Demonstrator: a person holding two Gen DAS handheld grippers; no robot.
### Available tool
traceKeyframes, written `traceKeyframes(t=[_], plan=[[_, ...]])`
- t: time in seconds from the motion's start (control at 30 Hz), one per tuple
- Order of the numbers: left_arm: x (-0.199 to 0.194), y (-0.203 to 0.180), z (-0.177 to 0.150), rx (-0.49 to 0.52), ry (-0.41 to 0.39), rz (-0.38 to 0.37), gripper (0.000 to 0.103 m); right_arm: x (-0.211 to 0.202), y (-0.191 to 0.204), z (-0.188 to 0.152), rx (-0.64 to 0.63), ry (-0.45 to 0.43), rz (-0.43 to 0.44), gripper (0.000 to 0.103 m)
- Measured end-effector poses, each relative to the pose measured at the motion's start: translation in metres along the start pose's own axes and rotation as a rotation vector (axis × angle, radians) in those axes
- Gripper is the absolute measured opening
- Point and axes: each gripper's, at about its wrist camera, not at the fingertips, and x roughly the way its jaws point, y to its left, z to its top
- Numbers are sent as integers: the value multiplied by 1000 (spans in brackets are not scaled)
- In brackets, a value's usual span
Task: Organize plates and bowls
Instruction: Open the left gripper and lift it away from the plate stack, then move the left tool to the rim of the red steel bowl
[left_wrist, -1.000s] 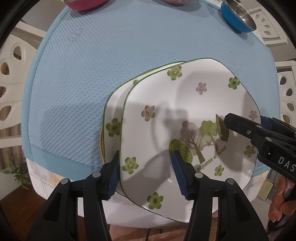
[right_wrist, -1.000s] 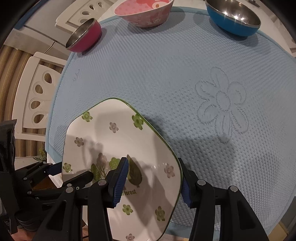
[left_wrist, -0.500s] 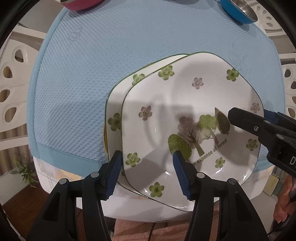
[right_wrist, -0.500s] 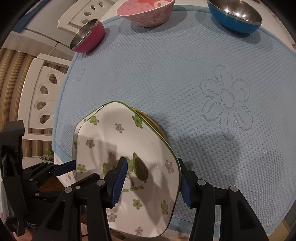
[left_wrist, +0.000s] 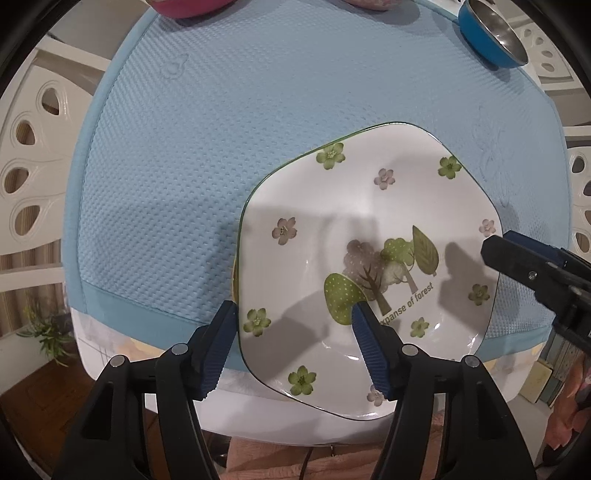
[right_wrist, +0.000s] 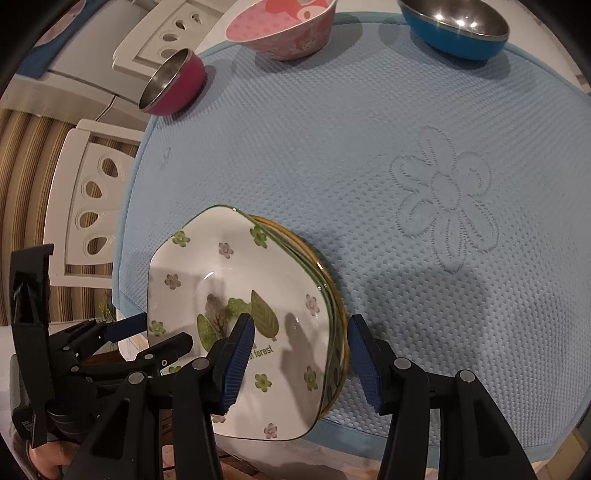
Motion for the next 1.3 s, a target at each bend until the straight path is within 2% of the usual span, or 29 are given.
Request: traceKeyframes(t=[0.17,0.47,0.7,0.87,1.0,1.3], plan=[[-3,1,2,-6,-3,-19,62,-4,-5,1,19,-9,-7,53],[-24,39,12,-55,-11,-54,62,-13,-5,7,31,-26,-15,53],[-44,70,30,-121,-46,-71,62,-19,9,20,-14,-39,-29,54],[-58,92,58,-152,-81,-72,62,-21,28,36,-56,-50,-8,54],[-66,110,82,-171,-101,-85,62,-25,44,51,-55,-59,61,54],[-91,155,122,-199,-168,-108,62,-41,101,104,-118,-104,139,54]])
